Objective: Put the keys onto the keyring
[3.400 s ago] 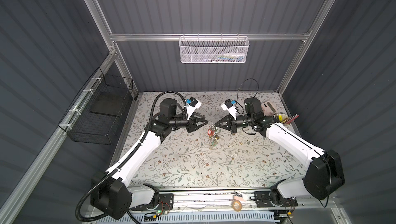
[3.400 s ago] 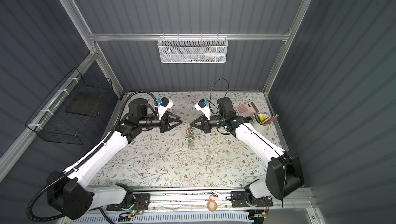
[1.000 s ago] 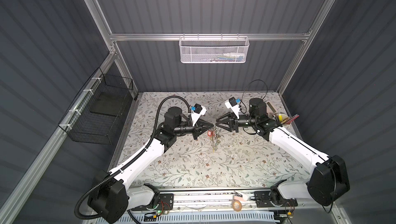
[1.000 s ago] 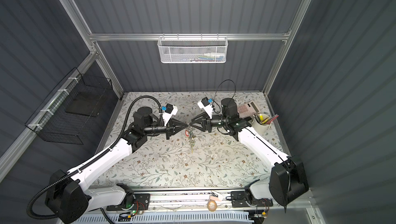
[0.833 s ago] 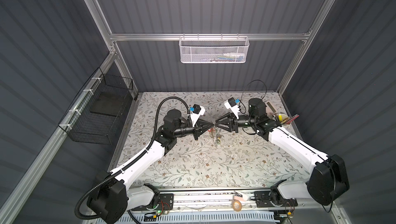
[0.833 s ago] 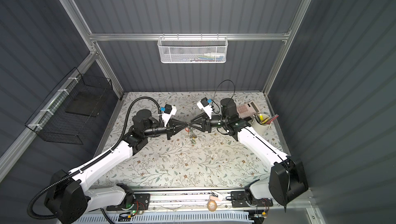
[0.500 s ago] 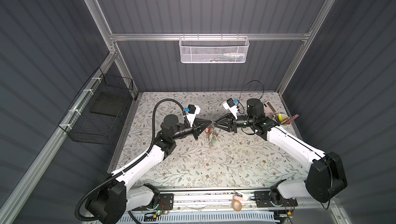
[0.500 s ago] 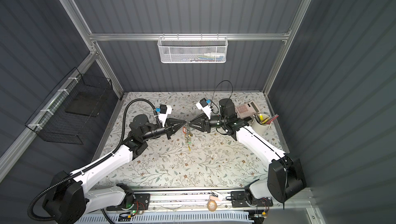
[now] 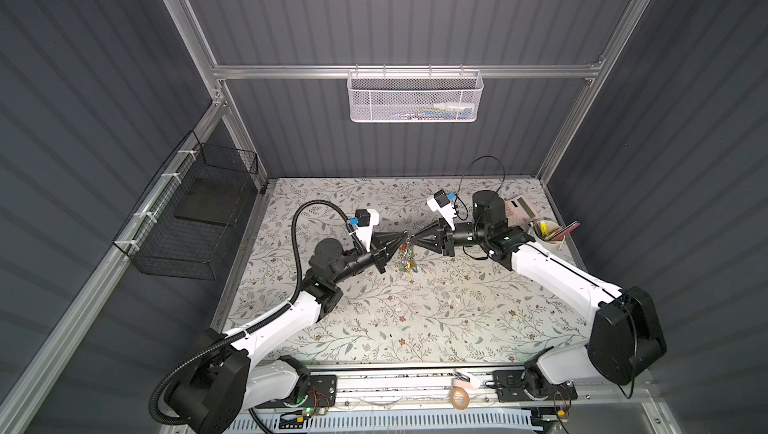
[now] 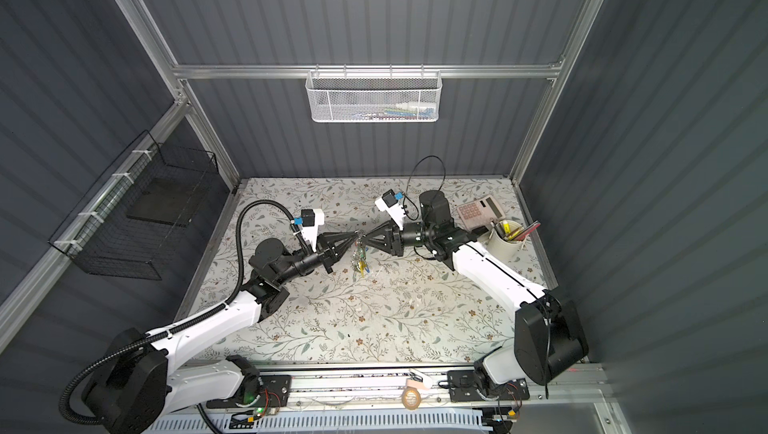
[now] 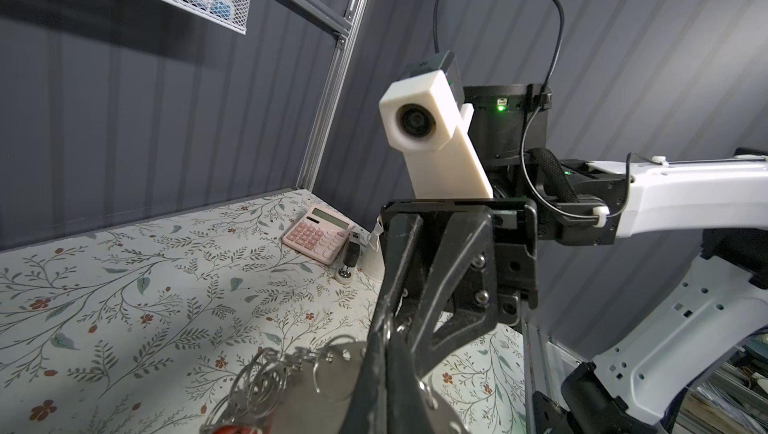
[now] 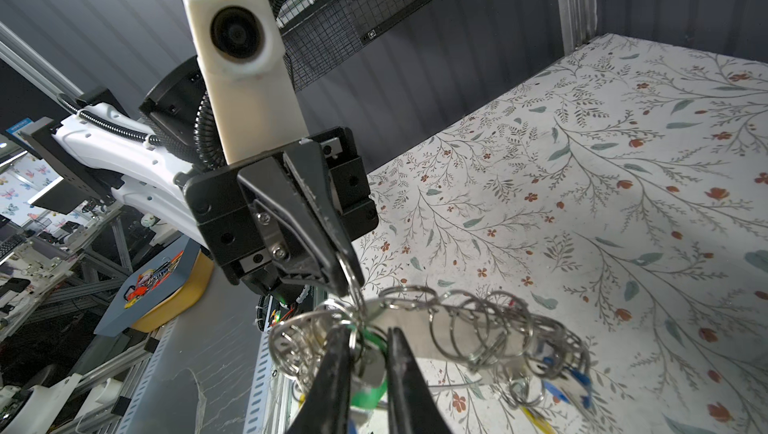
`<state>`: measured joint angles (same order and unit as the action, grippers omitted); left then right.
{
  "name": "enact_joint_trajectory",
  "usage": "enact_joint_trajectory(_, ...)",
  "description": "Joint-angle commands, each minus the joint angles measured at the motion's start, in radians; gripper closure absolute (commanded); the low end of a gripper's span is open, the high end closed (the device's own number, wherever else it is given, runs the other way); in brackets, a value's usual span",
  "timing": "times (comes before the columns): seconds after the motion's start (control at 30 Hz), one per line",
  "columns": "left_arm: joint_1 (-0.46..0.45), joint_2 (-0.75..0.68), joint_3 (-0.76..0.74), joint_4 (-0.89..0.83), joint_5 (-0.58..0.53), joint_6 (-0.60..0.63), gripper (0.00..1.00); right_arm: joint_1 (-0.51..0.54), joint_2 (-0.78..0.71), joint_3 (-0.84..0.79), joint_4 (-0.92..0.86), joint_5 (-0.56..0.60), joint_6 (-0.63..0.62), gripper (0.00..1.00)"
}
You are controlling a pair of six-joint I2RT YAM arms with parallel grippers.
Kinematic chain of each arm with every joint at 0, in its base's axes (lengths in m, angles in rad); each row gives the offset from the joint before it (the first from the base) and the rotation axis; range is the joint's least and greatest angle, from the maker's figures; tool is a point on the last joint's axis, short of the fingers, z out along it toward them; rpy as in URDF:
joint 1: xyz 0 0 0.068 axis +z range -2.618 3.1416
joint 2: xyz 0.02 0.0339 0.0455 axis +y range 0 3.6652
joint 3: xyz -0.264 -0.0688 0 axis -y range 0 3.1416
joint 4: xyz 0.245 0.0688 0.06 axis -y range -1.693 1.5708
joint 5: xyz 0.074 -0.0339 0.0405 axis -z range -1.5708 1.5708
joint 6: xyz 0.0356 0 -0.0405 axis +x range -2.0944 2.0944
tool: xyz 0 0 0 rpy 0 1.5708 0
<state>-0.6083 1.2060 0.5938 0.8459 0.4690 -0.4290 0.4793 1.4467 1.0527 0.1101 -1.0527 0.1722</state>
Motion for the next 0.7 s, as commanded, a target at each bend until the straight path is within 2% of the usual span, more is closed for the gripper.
enact_joint_trajectory(0.0,-0.011,-0.002,0.0,0.198,-0.051,-0.037,1.0,0.017,0.013,0.032,-0.007,-0.021,0.0,0.81)
enact_joint_trajectory(0.13,-0.022,0.04,-0.023,0.317,-0.065,-0.075,1.0,0.029,0.033,0.058,-0.02,-0.027,0.002,0.79)
enact_joint_trajectory(0.4,-0.057,0.104,-0.046,0.439,-0.112,-0.075,1.0,0.038,0.065,0.11,-0.039,-0.032,0.011,0.77)
enact_joint_trajectory(0.67,-0.085,0.216,-0.053,0.618,-0.13,-0.131,1.0,0.037,0.076,0.108,0.071,-0.052,0.101,0.72)
